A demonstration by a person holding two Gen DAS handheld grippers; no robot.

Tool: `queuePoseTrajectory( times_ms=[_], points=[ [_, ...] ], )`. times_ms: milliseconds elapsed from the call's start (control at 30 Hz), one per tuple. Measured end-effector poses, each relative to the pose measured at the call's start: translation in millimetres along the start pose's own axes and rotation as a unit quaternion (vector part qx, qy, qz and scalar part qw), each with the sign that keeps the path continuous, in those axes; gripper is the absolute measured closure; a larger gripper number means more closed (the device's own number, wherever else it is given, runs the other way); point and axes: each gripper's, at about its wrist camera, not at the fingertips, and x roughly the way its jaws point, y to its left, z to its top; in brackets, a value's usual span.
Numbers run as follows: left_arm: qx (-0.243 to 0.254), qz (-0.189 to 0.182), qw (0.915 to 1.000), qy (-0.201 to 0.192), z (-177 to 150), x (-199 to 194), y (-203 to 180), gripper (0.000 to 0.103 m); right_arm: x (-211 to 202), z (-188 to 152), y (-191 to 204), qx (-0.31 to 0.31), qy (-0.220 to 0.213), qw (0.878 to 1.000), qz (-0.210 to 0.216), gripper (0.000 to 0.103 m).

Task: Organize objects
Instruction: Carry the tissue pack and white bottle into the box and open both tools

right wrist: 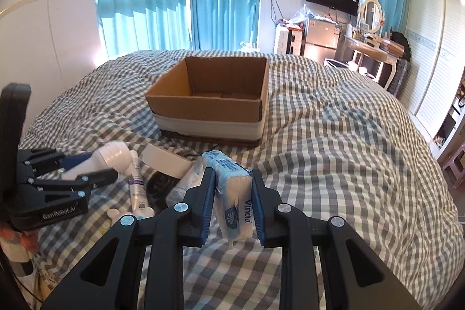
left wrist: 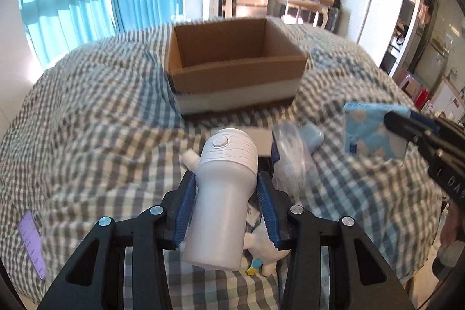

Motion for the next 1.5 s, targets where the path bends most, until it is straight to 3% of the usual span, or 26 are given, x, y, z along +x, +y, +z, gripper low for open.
queuePoseTrajectory(
  times_ms=[200,500,967,1233,1500],
  points=[
    [0.009,0.005,0.9996,-0.027,31,-15,4,0.059,-5,23,5,-0.021,-0.015,1.0,-0.006,0.079],
    [0.007,0.012,0.9985,-0.053,104,-6,23,0.059,2,92,4,-0.048,-0.048,0.998,-0.007,0.079],
    [0.001,0.009,0.9988,-0.049,208,63,36,0.059,85,204,-2,-0.055,-0.048,0.997,-0.004,0.079],
    [0.002,0.012,0.9994,-0.032,232,124,38,0.059,172,231,-10,-0.036,-0.01,0.999,0.019,0.079],
    [0.027,0.008,0.9994,-0.021,222,172,28,0.059,231,219,-11,-0.044,0.023,0.999,0.018,0.079]
  ],
)
